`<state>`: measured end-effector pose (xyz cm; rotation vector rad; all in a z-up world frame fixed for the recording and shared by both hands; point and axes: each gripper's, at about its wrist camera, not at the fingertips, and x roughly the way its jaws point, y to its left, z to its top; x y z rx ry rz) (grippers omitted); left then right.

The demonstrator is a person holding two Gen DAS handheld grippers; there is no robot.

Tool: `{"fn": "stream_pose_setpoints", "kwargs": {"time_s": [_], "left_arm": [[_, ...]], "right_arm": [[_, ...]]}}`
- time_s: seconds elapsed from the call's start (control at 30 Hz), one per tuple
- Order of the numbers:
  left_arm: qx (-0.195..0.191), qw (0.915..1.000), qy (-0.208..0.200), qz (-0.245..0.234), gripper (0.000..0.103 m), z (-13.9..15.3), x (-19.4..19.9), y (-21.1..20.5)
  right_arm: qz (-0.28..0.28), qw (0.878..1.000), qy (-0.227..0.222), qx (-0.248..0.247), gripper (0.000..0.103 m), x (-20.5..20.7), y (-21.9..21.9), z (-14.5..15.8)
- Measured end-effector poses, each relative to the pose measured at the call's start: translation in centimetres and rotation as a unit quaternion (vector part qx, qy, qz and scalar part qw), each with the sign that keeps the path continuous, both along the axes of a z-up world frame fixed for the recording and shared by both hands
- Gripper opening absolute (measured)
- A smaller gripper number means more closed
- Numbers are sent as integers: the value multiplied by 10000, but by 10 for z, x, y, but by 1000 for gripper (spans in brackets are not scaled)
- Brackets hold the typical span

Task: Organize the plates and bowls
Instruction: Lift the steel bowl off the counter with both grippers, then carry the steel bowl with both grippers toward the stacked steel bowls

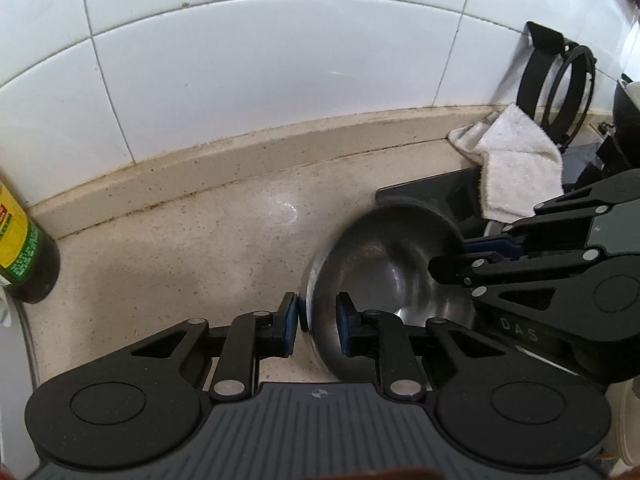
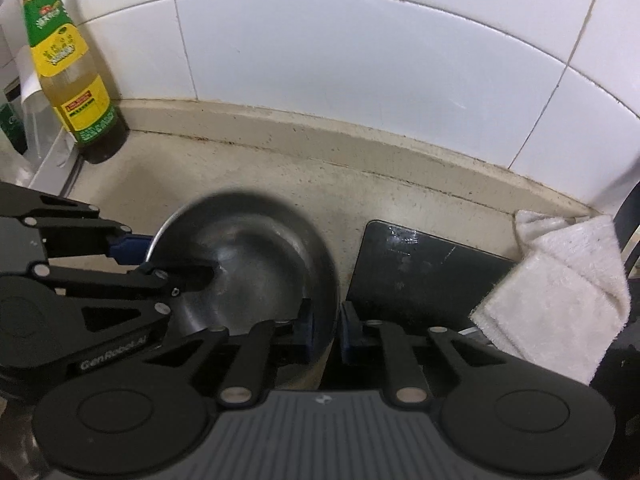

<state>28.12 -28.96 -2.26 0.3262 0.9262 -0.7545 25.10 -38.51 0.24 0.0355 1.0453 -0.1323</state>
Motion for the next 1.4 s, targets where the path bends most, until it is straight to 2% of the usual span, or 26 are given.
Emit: {"fn": "stream_pose_setpoints", "kwargs": {"time_s": [0.13, 0.17, 0.5, 0.6, 0.77, 0.83, 0.9, 1.1, 1.4], "left_arm": [[23, 9999, -118, -48, 27, 4, -5, 3], [54, 9999, -86, -36, 26, 2, -5, 3], [250, 9993, 259, -15, 27, -23, -5, 9], [150, 9993, 329, 48, 28, -23, -2, 9], [114, 9987, 501, 1, 32, -23, 2, 13], [56, 9977, 674, 3, 33, -25, 4, 11], [96, 9982, 584, 0, 34, -26, 1, 7], [55, 9988, 495, -23, 25, -20, -7, 11], [-135, 9995, 297, -47, 25, 4, -22, 18]], "right_arm": [[61, 9998, -99, -153, 12, -4, 8, 7], [45, 9999, -85, -126, 8, -5, 7, 7], [7, 9994, 165, 314, 9, -6, 3, -8], [-84, 9979, 289, 577, 9, -4, -2, -15], [-120, 9967, 331, 736, 10, -7, -8, -17], [-164, 9939, 386, 1023, 12, -7, -11, -20], [-164, 9927, 374, 1137, 13, -6, -12, -23], [123, 9994, 154, 298, 12, -13, 6, -12], [195, 9996, -193, -97, 10, -28, 15, 14]]}}
